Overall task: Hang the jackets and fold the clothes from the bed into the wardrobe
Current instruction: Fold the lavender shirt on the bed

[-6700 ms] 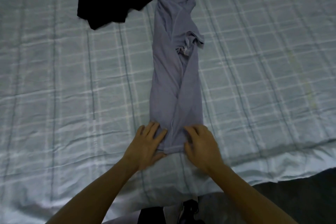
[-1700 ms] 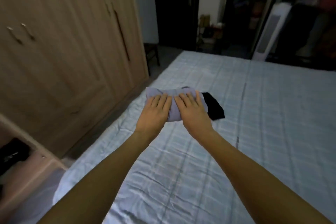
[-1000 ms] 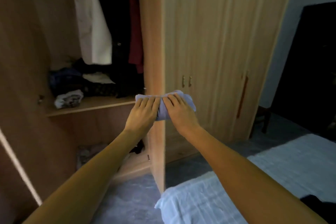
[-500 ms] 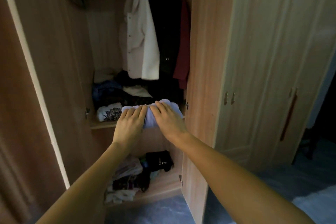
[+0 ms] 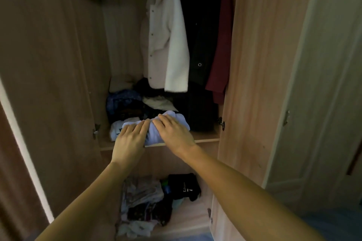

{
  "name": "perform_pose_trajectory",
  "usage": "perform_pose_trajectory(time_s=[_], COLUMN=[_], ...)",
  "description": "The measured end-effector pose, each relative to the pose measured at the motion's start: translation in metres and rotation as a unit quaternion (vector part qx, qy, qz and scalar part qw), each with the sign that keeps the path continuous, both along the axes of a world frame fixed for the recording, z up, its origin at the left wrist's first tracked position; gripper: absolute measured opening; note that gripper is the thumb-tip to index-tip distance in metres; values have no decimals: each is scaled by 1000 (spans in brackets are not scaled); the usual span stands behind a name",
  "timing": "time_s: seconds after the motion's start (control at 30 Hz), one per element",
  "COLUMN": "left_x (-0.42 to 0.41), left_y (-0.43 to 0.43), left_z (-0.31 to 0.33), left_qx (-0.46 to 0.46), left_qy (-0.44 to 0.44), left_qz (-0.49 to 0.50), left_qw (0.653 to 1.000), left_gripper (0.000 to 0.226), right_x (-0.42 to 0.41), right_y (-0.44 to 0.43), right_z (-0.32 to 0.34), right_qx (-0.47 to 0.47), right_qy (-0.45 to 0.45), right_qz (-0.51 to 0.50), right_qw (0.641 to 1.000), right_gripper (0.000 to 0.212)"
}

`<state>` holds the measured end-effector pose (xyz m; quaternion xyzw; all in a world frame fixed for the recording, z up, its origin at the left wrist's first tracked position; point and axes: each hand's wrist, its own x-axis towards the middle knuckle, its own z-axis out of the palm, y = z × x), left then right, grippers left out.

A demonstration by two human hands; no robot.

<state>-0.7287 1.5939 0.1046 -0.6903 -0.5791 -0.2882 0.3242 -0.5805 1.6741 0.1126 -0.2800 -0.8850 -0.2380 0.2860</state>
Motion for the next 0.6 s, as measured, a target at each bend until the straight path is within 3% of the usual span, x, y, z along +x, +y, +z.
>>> perform_pose_trajectory(time_s=[0.27,0.4,0.6], left_x=[-31,-68,-149], left_y=[89,125,202], left_z=[-35,-51,-54], left_qx=[-53,-75,-59], left_qy=[11,19,15], left_qz=[45,78,101], left_qw=[998,994,993], left_gripper=[42,41,39], right_x=[-38,-77,-159], right_y=[101,142,214], right_z=[-49,-64,-56], right_qx=[-36,-39,-121], right_qy=[31,33,45], right_qz=[59,81,115], right_qw=[997,995,985], right_gripper=[48,35,33])
